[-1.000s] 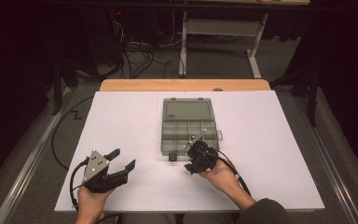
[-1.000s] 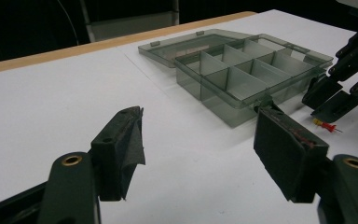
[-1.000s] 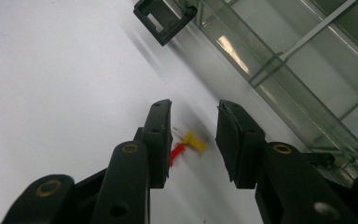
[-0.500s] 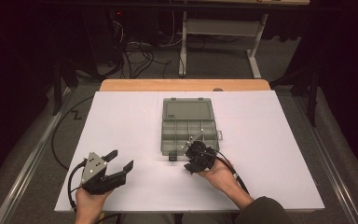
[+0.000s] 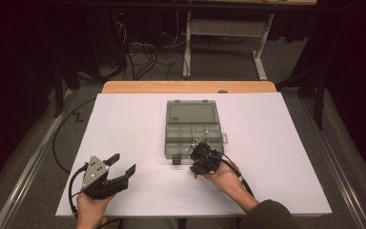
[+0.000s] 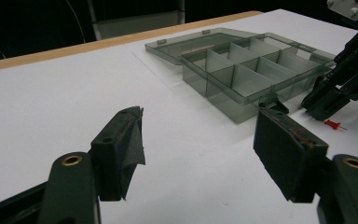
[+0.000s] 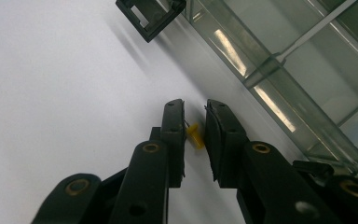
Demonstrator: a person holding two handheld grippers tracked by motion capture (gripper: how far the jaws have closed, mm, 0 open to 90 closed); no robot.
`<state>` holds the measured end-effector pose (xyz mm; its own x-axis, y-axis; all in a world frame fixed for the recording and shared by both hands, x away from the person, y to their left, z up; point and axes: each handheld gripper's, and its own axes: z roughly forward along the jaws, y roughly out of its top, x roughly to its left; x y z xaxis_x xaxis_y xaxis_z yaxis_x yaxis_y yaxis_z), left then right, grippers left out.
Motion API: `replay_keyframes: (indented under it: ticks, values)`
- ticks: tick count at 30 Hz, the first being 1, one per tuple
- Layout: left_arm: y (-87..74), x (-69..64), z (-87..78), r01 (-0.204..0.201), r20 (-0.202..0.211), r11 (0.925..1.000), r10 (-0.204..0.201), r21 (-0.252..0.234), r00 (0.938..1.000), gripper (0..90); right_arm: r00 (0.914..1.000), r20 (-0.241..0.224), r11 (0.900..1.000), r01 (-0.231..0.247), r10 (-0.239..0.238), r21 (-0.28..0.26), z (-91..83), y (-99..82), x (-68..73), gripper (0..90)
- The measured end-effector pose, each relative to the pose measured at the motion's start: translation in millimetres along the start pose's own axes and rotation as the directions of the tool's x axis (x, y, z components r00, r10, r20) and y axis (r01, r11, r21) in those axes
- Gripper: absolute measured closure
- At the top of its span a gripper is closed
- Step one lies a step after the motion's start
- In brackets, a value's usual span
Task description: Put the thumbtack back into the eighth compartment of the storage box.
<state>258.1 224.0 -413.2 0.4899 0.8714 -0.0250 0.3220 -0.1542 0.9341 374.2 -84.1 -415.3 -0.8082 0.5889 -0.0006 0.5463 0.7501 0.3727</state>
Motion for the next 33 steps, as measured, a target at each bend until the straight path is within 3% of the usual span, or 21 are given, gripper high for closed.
replay_keyframes:
  ticks: [15,33]
  values:
    - [2.9,-1.5,7.0,-0.008,0.022,1.0,0.008,0.0,0.9997,33.1,0.9995,0.022,0.9997,0.023,-0.023,0.0,0.0,-0.5,1.2,83.4]
    - [6.9,-2.8,15.9,-0.019,0.053,0.9998,0.019,-0.002,0.9984,33.1,0.9993,0.022,0.9986,-0.029,0.03,-0.044,-15.2,-8.2,-3.0,83.5]
